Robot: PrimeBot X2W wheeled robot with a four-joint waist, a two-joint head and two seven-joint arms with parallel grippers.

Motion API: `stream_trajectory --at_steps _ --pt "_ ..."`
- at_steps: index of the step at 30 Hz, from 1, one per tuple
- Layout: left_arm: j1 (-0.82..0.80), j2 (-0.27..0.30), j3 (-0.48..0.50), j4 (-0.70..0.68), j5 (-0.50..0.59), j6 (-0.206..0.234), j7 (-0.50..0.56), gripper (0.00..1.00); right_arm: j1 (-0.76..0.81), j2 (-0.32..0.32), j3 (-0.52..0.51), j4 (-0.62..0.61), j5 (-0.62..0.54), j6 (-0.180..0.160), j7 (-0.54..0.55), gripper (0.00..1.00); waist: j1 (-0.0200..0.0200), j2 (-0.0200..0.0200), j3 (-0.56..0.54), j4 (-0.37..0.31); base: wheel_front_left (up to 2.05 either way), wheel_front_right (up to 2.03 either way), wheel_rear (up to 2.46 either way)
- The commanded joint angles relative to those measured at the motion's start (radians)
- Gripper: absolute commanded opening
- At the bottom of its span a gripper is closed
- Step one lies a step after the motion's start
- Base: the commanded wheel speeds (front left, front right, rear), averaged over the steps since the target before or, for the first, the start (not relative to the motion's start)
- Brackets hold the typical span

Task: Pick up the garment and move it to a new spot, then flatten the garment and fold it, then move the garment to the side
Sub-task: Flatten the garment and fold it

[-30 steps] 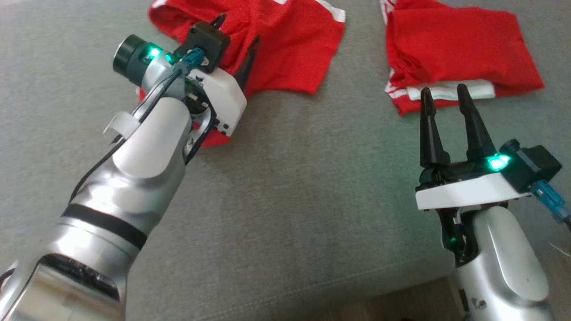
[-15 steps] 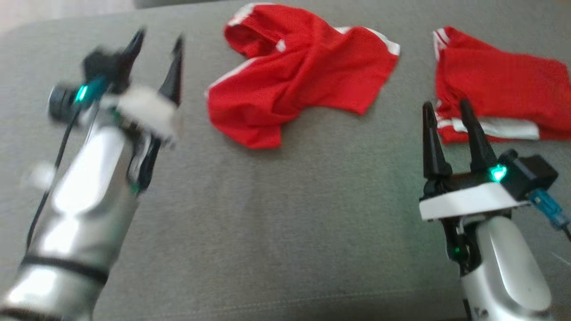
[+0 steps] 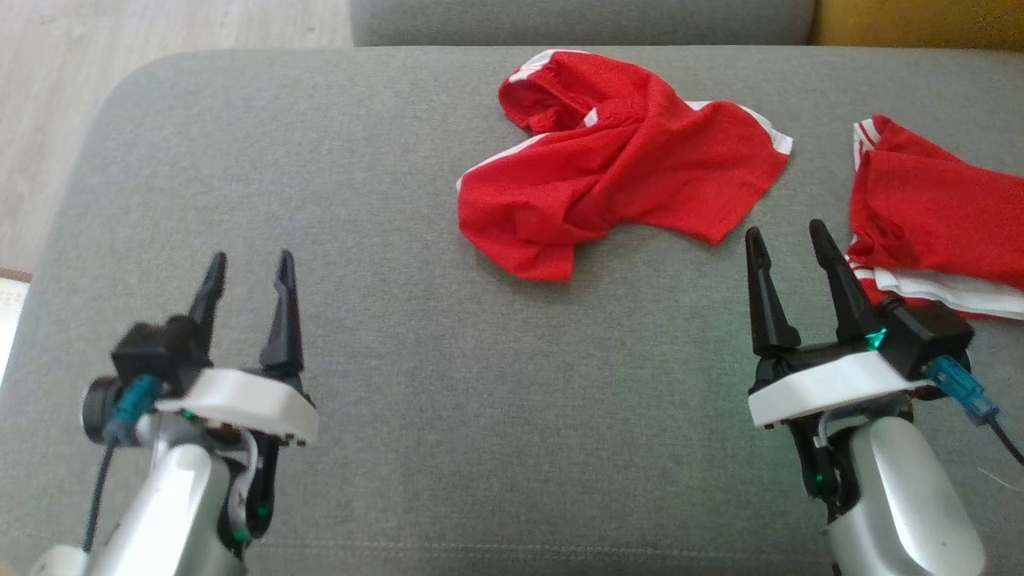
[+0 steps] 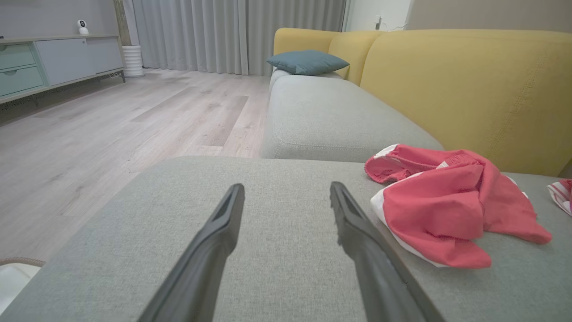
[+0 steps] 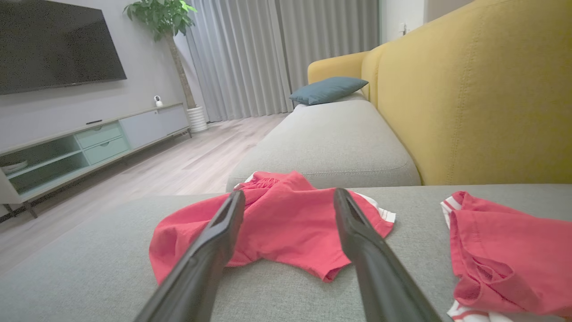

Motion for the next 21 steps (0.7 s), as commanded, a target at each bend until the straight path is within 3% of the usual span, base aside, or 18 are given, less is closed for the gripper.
stream_trajectory --at_steps 1,5,11,21 --pt "-0.034 0.013 0.044 -0.044 0.023 0.0 -0.012 1.0 -0.002 -0.002 0.027 -0.03 -0.013 0.003 0.01 1.0 0.0 -0.0001 -0.003 0.011 0.0 0.0 0.0" --pt "-0.034 -0.006 0.047 -0.046 0.04 -0.018 -0.012 1.0 -0.006 -0.002 0.041 -0.03 -0.026 0.003 0.038 1.0 0.0 -0.0001 0.003 0.033 0.0 0.0 0.0" --pt "-0.038 -0.03 0.059 -0.027 0.059 -0.041 -0.012 1.0 -0.025 -0.002 0.156 0.007 -0.06 0.003 0.129 1.0 0.0 -0.0001 0.03 0.074 0.0 0.0 0.0" --pt "-0.055 -0.076 0.069 0.011 0.075 -0.083 -0.012 1.0 -0.13 -0.002 0.235 0.166 -0.127 0.003 0.203 1.0 0.0 -0.0001 0.097 0.162 0.0 0.0 0.0"
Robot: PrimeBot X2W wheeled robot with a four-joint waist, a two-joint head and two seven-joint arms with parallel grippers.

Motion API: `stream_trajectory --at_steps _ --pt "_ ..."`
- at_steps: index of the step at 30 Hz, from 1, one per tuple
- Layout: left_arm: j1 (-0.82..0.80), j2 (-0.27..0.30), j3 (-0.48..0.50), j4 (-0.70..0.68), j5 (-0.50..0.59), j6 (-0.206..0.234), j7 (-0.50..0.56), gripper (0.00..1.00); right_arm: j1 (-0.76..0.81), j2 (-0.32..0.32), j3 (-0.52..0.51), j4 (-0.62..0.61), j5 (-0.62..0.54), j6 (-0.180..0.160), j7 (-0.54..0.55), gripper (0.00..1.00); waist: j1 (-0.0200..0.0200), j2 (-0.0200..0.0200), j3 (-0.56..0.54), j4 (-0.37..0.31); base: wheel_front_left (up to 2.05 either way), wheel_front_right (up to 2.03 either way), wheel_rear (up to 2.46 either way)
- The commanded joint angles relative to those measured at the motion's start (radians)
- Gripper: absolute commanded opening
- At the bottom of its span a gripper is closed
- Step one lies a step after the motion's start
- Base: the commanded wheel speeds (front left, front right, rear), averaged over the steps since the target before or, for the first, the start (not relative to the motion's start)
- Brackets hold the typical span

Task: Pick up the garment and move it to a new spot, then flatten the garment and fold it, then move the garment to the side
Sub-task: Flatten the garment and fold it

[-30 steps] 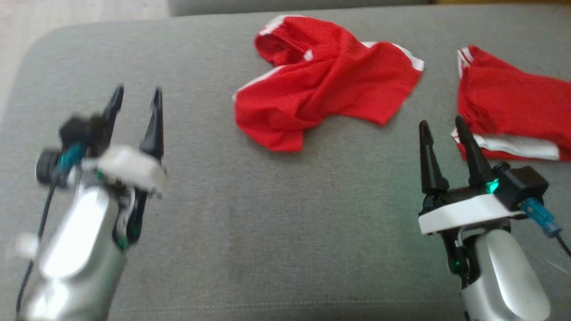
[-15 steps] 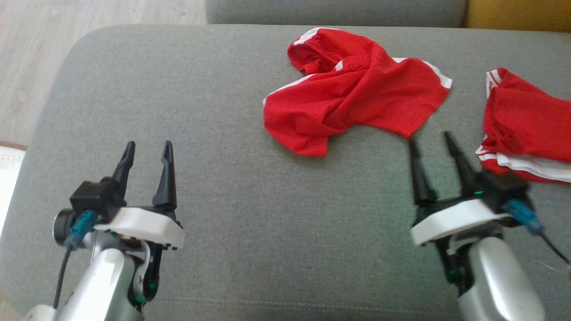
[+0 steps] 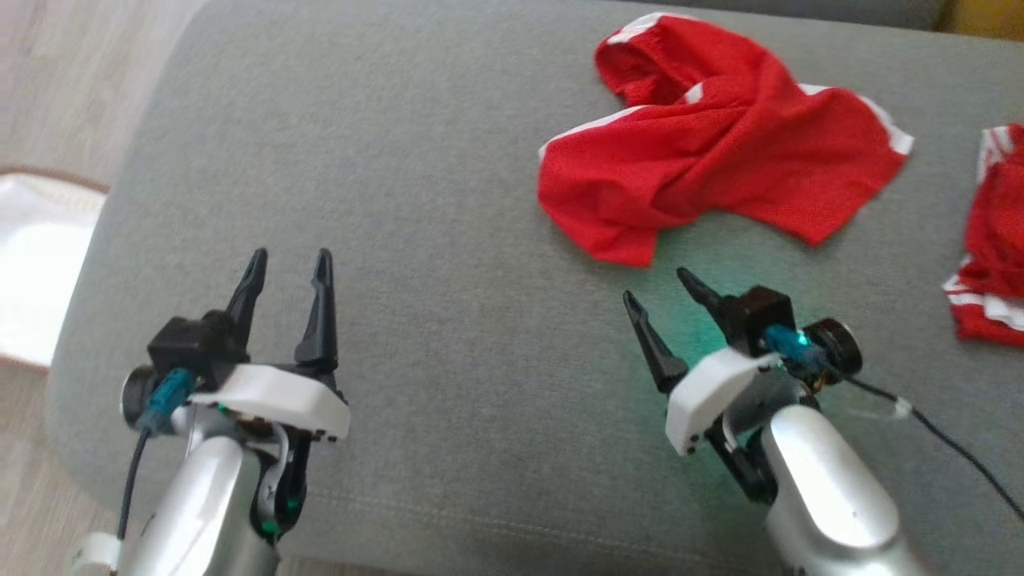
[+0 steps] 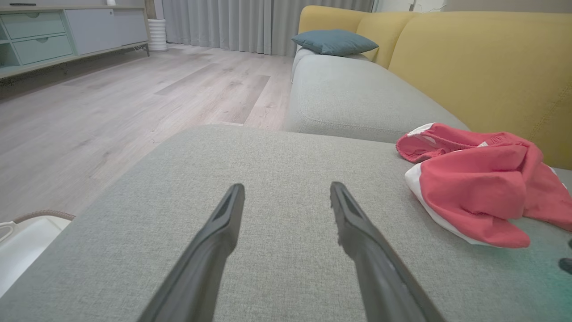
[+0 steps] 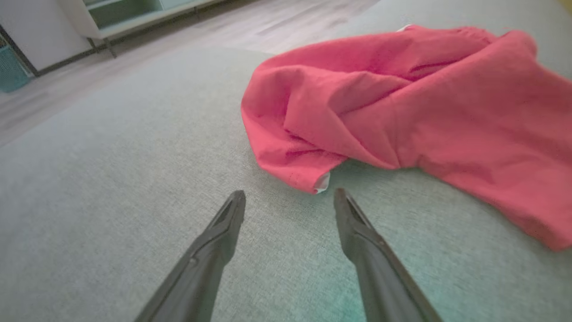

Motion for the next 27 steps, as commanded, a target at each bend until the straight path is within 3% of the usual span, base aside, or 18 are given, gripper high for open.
stream_trajectory --at_steps 1,10,21,23,27 --pt "-0.054 0.009 0.037 -0.024 0.004 -0.01 -0.012 1.0 -0.045 -0.001 0.019 -0.009 -0.021 0.003 0.001 1.0 0.0 -0.0001 0.027 0.032 0.0 0.0 0.0" --pt "-0.075 -0.033 0.061 0.009 0.021 -0.048 -0.012 1.0 -0.149 -0.019 -0.039 0.161 -0.107 0.003 -0.019 1.0 0.0 -0.0001 0.078 0.104 0.0 0.0 0.0" --pt "-0.089 -0.076 0.089 0.036 0.057 -0.081 -0.012 1.0 -0.226 -0.012 -0.054 0.263 -0.135 0.003 -0.085 1.0 0.0 -0.0001 0.103 0.127 0.0 0.0 0.0" --pt "-0.09 -0.08 0.094 0.04 0.062 -0.085 -0.012 1.0 -0.236 -0.009 -0.057 0.272 -0.133 0.003 -0.105 0.0 0.0 -0.0001 0.101 0.123 0.0 0.0 0.0" --pt "-0.084 -0.08 0.112 0.049 0.074 -0.091 -0.012 1.0 -0.242 -0.005 -0.069 0.283 -0.117 0.003 -0.142 0.0 0.0 -0.0001 0.085 0.098 0.0 0.0 0.0"
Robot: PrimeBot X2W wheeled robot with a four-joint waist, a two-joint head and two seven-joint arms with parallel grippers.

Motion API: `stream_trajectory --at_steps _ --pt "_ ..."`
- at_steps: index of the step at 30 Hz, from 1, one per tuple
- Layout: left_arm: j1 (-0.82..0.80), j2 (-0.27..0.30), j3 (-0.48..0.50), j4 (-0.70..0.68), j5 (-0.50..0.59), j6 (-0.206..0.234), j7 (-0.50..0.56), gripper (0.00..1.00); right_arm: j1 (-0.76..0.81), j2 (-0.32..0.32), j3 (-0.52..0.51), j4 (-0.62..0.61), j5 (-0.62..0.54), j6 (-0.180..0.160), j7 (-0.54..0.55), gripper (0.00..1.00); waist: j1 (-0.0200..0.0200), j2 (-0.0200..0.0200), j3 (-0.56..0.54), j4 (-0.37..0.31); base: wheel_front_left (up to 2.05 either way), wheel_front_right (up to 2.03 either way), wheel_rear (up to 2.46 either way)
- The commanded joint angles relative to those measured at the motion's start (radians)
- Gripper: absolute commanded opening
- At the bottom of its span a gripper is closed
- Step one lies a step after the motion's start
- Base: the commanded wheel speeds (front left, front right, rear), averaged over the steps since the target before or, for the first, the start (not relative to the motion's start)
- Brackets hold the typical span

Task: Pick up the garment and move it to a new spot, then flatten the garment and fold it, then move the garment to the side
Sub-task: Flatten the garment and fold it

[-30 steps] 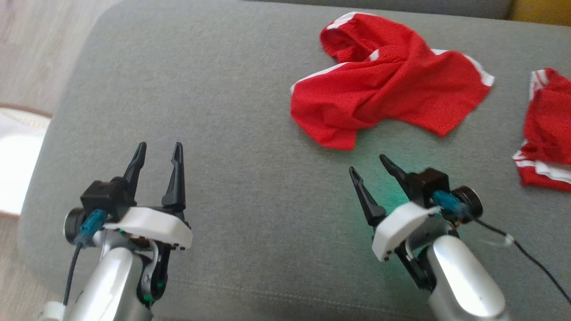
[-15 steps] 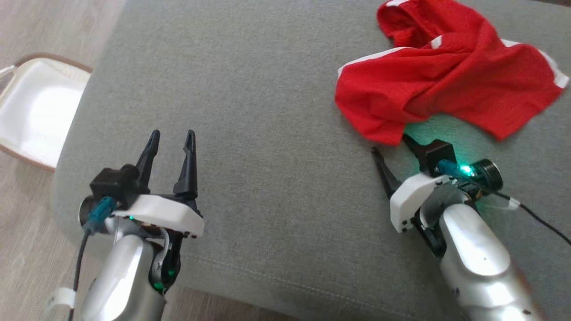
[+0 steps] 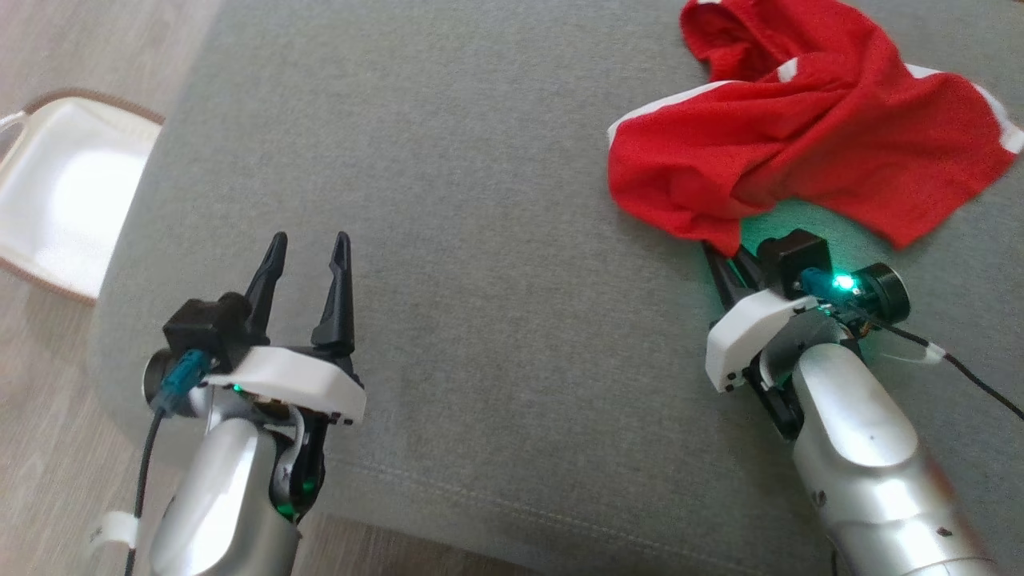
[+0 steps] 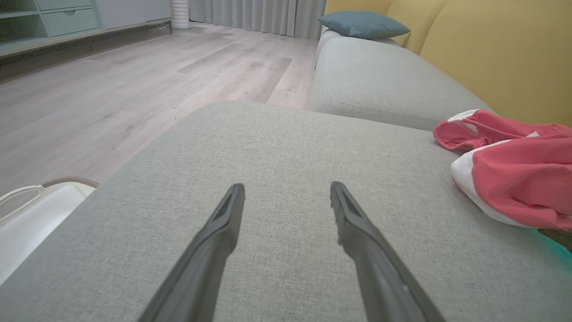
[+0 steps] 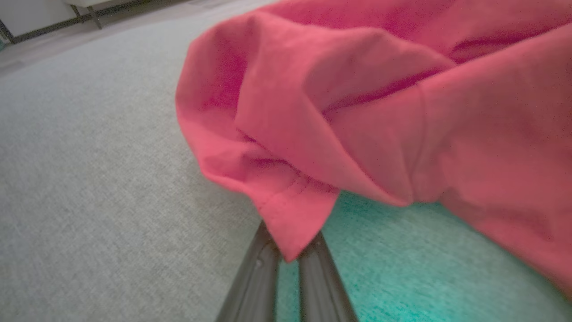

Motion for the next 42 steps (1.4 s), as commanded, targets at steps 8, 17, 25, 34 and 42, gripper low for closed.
stream_trajectory --at_steps 8,17,25,34,42 --pt "-0.008 0.023 0.075 -0.011 0.03 -0.013 -0.012 1.0 0.042 0.024 -0.053 -0.067 0.083 0.003 -0.055 0.0 0.0 0.0 -0.074 -0.114 0.0 0.0 0.0" --pt "0.025 0.019 0.094 -0.009 0.044 -0.017 -0.012 1.0 0.197 0.024 -0.194 -0.205 0.13 0.003 0.035 0.0 0.0 0.0 -0.138 -0.231 0.0 0.0 0.0" --pt "0.036 0.014 0.095 -0.004 0.057 -0.027 -0.012 1.0 0.336 0.024 -0.317 -0.375 0.117 0.003 0.142 0.0 0.0 0.0 -0.15 -0.321 0.0 0.0 0.0" --pt "0.032 0.009 0.087 0.013 0.07 -0.034 -0.012 1.0 0.37 0.024 -0.351 -0.418 0.147 0.003 0.117 1.0 0.0 0.0 -0.163 -0.353 0.0 0.0 0.0" --pt "0.03 -0.002 0.082 -0.009 0.069 -0.045 -0.012 1.0 0.385 0.024 -0.204 -0.499 0.228 0.003 -0.046 1.0 0.0 0.0 -0.17 -0.336 0.0 0.0 0.0"
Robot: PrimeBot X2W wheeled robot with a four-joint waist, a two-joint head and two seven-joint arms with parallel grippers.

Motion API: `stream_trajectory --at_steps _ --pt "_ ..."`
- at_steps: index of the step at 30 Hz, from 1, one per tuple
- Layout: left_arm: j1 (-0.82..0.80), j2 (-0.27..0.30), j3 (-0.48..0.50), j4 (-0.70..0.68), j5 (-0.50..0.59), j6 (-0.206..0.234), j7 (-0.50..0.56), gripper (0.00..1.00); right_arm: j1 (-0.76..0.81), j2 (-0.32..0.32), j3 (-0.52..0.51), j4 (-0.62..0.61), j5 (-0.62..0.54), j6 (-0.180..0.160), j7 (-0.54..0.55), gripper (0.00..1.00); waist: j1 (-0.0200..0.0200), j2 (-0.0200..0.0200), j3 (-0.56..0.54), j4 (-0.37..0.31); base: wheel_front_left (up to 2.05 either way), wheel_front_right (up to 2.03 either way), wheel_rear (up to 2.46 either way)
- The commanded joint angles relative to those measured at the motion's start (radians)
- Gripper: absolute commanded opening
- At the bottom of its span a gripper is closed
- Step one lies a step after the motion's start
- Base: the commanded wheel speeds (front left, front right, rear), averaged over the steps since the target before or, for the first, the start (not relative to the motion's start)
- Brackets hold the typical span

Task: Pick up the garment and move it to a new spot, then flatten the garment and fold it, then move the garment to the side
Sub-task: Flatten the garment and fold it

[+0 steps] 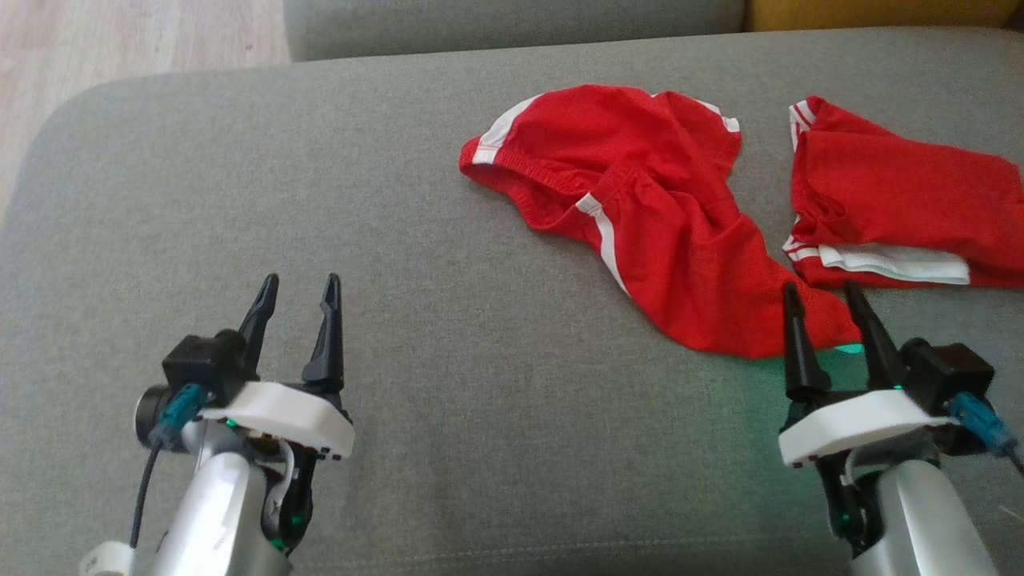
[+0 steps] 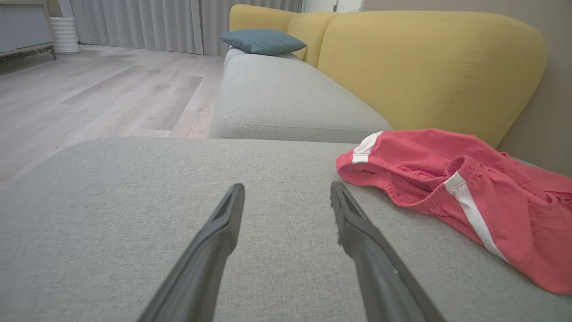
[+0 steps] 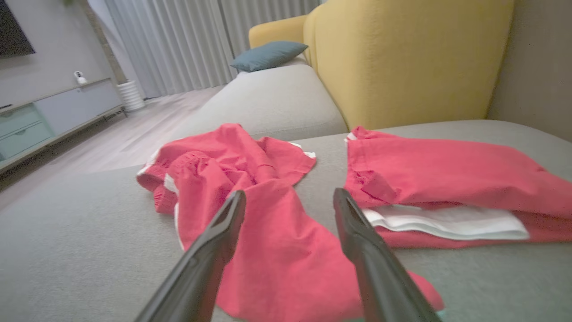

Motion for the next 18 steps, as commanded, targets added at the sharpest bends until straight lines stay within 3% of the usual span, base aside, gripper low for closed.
stream_trajectory --at_steps 1,10,18 --pt "-0.038 0.006 0.026 -0.043 0.007 -0.011 -0.012 1.0 -0.009 -0.005 0.037 -0.041 0.011 0.003 -0.022 1.0 0.0 -0.0001 0.007 0.002 0.0 0.0 0.0" --pt "-0.126 0.015 -0.028 -0.036 0.003 -0.066 -0.007 1.0 -0.029 -0.005 0.059 -0.062 0.019 0.003 -0.05 1.0 0.0 -0.0001 0.065 -0.035 0.0 0.0 0.0" --pt "-0.301 0.052 -0.205 0.03 -0.021 -0.097 0.095 1.0 -0.05 -0.005 0.063 -0.068 0.028 0.003 -0.055 1.0 0.0 -0.0001 0.133 -0.099 0.0 0.0 0.0"
